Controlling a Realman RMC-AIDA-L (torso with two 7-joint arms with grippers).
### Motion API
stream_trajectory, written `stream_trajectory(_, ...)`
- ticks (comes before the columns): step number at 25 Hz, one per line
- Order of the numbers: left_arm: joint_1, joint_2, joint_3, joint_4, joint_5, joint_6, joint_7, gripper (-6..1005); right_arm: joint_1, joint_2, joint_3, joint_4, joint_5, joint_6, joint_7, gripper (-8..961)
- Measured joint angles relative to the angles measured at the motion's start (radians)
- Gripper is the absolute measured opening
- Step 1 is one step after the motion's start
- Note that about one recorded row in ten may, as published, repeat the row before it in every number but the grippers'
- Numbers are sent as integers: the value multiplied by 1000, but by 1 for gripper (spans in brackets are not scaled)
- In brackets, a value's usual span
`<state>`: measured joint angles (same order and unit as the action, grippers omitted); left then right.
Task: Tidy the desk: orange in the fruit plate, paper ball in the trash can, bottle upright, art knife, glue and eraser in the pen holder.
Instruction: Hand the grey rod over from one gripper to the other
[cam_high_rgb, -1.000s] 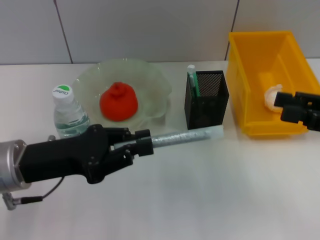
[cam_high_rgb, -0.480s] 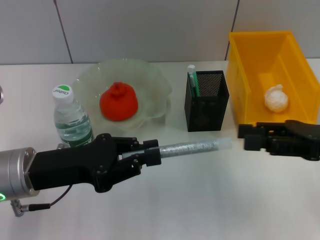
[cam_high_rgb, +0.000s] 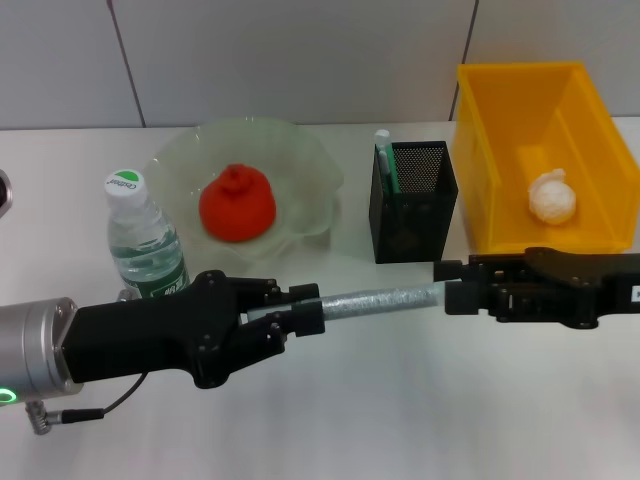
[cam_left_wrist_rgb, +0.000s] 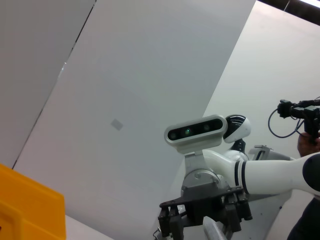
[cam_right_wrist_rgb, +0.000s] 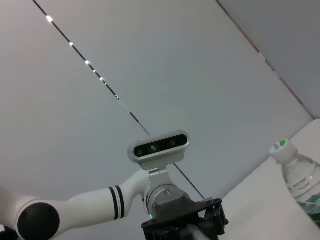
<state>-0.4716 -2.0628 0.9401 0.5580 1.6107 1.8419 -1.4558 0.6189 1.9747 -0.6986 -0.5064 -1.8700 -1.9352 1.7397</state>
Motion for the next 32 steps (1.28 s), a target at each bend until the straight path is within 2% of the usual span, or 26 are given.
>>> stream_trajectory(12, 0, -2, 10, 0, 0, -1, 2, 239, 34, 29, -53, 2, 0, 38, -5, 568)
stream_trajectory(20, -1, -2, 19, 0, 0, -2, 2, 245, 40, 35, -58, 2, 0, 35, -3, 566)
stream_trajectory(30, -1, -2, 20, 0, 0, -4, 2, 251, 46, 41, -67, 2, 0, 35, -4, 399)
stream_trajectory(32, -1, -2, 20, 0, 0, -4, 2, 252, 47, 42, -69, 2, 0, 35, -4, 393)
